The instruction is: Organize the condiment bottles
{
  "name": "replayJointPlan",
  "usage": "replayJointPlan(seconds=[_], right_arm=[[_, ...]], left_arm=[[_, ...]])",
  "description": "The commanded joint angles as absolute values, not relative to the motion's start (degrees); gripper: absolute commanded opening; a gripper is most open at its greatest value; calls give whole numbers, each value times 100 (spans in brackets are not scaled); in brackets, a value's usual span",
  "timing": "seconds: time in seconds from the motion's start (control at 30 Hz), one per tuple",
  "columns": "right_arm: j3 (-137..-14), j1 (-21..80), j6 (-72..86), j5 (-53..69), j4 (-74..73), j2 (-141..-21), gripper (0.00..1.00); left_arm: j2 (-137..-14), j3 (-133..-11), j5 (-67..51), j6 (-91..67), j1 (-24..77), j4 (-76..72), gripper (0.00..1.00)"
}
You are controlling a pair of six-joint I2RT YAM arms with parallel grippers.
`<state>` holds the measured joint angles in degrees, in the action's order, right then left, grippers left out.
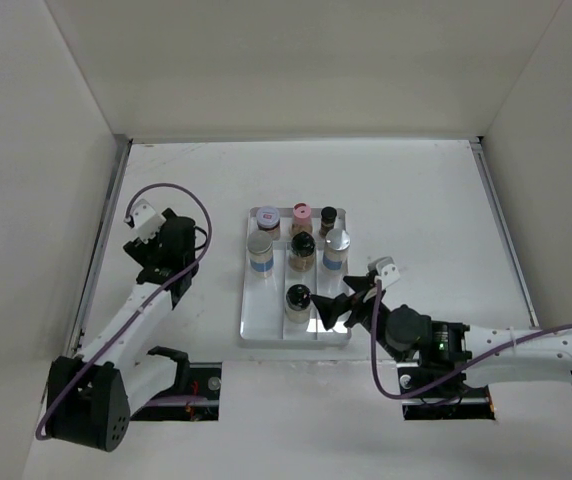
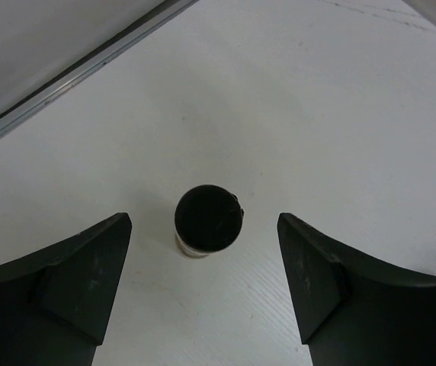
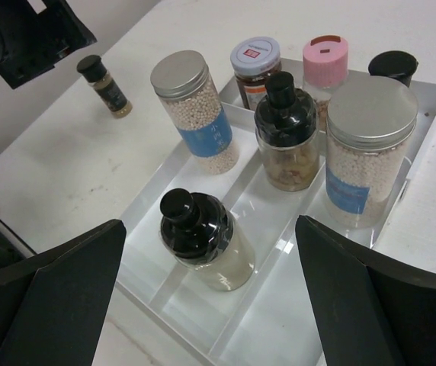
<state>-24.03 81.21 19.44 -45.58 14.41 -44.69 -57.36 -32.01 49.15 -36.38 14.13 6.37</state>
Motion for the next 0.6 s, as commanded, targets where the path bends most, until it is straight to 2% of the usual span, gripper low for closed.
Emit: replayJointPlan(seconds=[0.0, 0.23, 0.57], right_arm=[[-2443, 8187, 1854, -4720, 1872, -4430, 100], [-2470, 8187, 1863, -4711, 1907, -4562, 100], [-2373, 8134, 1881, -4649, 1907, -4368, 100]], left_arm=[[-6019, -3515, 4484, -3586, 1104, 308, 74], [-6389, -3524, 3982, -3621, 892, 62, 62], [-6767, -3463, 4034, -3639, 822, -246, 55]])
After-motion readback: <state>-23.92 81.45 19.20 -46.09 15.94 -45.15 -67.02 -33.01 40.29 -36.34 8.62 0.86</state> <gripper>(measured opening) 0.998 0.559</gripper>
